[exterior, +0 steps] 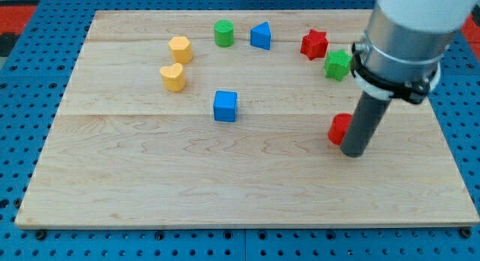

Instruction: Place the red circle right to the cube

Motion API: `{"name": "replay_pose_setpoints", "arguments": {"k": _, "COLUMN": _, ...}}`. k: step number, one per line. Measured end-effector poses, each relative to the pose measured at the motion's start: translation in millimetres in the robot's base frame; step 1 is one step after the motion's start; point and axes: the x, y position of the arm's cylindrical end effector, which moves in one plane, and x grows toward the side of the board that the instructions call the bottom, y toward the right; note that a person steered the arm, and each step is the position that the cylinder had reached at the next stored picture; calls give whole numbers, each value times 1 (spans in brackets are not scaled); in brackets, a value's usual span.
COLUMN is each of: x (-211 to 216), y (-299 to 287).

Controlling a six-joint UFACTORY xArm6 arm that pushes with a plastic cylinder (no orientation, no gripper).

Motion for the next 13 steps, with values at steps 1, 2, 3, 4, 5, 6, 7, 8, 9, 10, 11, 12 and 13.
{"name": "replay_pose_setpoints", "arguments": {"k": 1, "x": 19, "y": 13}}
{"name": "replay_pose_setpoints", "arguments": {"k": 2, "x": 10, "y": 20}}
{"name": "replay_pose_setpoints", "arguments": {"k": 3, "x": -10, "y": -23}}
{"name": "replay_pose_setpoints", "arguments": {"k": 4, "x": -15, "y": 9}}
{"name": "replay_pose_setpoints", "arguments": {"k": 5, "x": -19, "y": 54}}
{"name": "replay_pose_setpoints", "arguments": {"k": 6, "x": -40, "y": 16}}
{"name": "replay_pose_setpoints", "arguments": {"k": 7, "x": -44, "y": -24}}
{"name": "replay_pose_setpoints", "arguments": {"k": 8, "x": -44, "y": -50}}
{"name": "replay_pose_setpoints", "arguments": {"k": 9, "x": -44, "y": -23}}
{"name": "replay_pose_setpoints", "arguments": {"k": 10, "x": -44, "y": 42}}
{"name": "replay_pose_setpoints", "arguments": {"k": 11, "x": -53, "y": 56}}
{"name": "replay_pose_setpoints", "arguments": {"k": 12, "x": -64, "y": 23}}
{"name": "replay_pose_setpoints", "arguments": {"k": 13, "x": -56, "y": -35}}
